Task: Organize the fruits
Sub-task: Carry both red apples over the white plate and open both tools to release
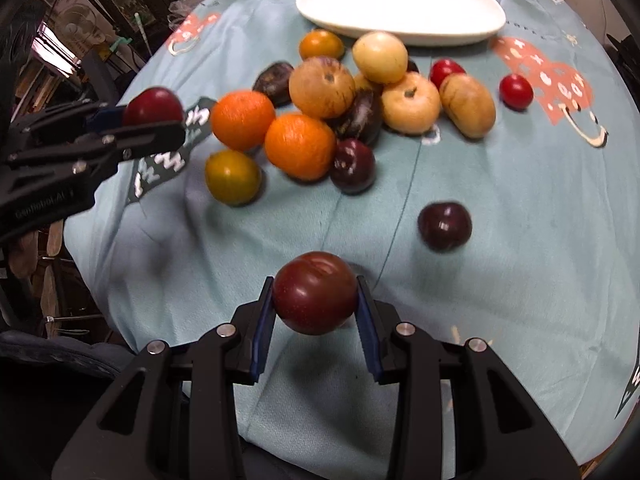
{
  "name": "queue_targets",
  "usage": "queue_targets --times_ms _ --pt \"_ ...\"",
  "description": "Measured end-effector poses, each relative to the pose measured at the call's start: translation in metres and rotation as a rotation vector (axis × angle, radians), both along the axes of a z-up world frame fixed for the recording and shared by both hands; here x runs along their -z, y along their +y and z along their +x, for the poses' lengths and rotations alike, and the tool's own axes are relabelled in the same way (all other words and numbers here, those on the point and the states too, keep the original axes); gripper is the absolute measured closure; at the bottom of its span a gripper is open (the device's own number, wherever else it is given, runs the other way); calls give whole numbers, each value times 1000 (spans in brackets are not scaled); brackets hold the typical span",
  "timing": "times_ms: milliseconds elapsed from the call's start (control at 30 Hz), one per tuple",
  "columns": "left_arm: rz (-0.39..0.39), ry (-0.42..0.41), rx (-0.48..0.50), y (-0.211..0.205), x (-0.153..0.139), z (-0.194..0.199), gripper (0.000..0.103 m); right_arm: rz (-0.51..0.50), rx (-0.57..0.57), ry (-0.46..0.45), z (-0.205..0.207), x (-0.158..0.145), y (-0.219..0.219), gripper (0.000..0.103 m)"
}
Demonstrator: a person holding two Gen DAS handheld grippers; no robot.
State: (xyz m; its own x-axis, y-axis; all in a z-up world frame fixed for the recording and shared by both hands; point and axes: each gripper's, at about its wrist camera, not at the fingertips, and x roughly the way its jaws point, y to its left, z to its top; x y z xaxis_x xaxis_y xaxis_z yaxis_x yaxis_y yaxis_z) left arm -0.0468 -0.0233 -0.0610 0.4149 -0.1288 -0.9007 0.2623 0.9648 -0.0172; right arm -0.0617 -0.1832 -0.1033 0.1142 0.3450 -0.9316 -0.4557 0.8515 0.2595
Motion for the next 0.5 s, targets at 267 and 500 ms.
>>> queue_targets --times_ms 267,500 --pt "16 -70 -38 -17 -39 38 64 69 6 -76 25 -34 -11 64" --pt "-33 -122 -87 -28 -66 107 63 80 16 -223 88 -73 -22 64"
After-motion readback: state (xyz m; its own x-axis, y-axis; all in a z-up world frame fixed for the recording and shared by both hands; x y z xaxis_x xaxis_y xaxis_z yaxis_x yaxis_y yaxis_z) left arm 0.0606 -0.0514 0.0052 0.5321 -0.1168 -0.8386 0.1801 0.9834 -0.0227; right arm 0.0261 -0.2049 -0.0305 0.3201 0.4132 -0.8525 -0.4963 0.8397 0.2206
